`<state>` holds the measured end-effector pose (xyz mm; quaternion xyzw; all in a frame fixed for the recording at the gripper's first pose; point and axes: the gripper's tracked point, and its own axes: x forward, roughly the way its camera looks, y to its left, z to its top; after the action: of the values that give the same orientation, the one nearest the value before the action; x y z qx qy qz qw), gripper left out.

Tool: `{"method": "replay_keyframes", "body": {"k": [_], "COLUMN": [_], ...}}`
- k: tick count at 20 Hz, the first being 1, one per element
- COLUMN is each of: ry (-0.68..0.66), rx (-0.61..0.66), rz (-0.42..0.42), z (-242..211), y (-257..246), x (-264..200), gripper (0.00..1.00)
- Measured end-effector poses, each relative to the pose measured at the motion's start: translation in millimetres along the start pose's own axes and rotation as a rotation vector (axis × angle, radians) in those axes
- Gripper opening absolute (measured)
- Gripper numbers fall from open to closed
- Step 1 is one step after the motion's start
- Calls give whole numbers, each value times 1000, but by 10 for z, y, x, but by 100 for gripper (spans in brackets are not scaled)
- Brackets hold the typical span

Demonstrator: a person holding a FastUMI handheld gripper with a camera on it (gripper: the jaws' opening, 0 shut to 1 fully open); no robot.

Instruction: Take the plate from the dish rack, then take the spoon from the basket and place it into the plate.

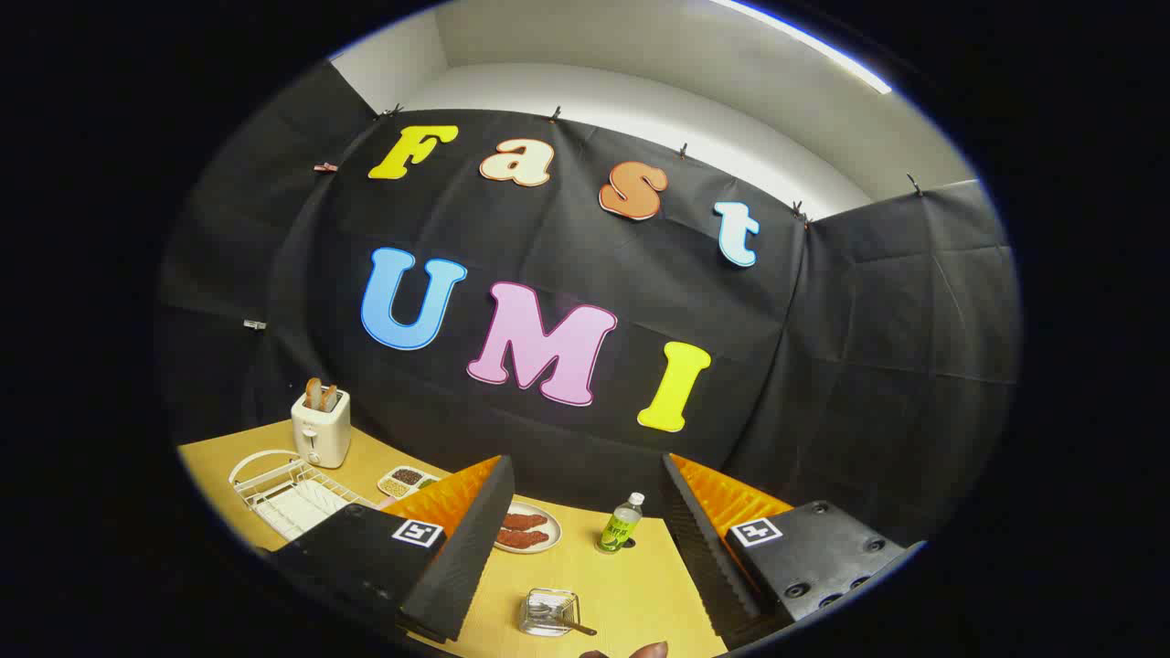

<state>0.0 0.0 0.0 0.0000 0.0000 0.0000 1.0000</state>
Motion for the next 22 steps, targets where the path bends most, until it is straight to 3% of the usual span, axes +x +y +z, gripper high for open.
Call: {"method": "replay_keyframes", "body": {"k": [16, 22], "ry": [14, 52], "rx": [16, 63], "rz": [22, 68], "z": [71, 95], "y": [194, 505], "x": [-54, 3], "gripper": [98, 98]}}
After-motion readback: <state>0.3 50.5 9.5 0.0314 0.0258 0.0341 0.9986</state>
